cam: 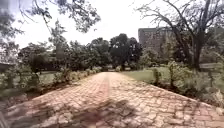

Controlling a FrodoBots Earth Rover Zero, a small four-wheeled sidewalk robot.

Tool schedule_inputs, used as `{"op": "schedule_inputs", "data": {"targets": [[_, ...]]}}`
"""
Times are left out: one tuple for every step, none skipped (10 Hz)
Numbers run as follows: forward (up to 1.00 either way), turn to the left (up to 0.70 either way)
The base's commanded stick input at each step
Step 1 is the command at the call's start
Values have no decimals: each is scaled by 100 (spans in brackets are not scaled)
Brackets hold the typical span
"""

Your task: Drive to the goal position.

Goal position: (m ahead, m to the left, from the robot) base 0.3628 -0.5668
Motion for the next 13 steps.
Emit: {"op": "schedule_inputs", "data": {"targets": [[70, 0], [70, 0], [70, 0], [70, 0], [70, 0], [70, 0], [70, 0], [70, 0], [70, 0], [70, 0], [70, 0], [70, 0], [70, 0]]}}
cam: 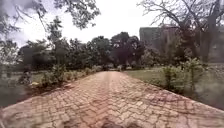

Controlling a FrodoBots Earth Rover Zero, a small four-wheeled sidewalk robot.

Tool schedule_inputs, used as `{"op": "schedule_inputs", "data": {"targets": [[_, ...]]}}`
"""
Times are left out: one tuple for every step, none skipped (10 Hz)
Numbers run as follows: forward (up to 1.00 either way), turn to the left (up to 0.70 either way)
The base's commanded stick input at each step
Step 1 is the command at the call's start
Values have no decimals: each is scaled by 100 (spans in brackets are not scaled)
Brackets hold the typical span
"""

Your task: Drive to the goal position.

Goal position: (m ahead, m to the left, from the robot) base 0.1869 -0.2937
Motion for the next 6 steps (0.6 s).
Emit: {"op": "schedule_inputs", "data": {"targets": [[70, 0], [70, 0], [70, 0], [70, 0], [70, 0], [70, 0]]}}
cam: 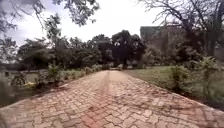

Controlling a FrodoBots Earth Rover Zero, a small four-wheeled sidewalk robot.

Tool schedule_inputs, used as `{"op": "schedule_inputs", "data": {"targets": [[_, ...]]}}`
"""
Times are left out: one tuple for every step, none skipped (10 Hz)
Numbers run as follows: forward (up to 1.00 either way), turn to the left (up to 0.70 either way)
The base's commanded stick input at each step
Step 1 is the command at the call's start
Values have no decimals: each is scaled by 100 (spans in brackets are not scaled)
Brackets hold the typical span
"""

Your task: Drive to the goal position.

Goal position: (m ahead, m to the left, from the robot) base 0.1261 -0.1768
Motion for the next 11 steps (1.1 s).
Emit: {"op": "schedule_inputs", "data": {"targets": [[70, 0], [70, 0], [70, 0], [70, 0], [70, 0], [70, 0], [70, 0], [70, 0], [70, 0], [70, 0], [70, 0]]}}
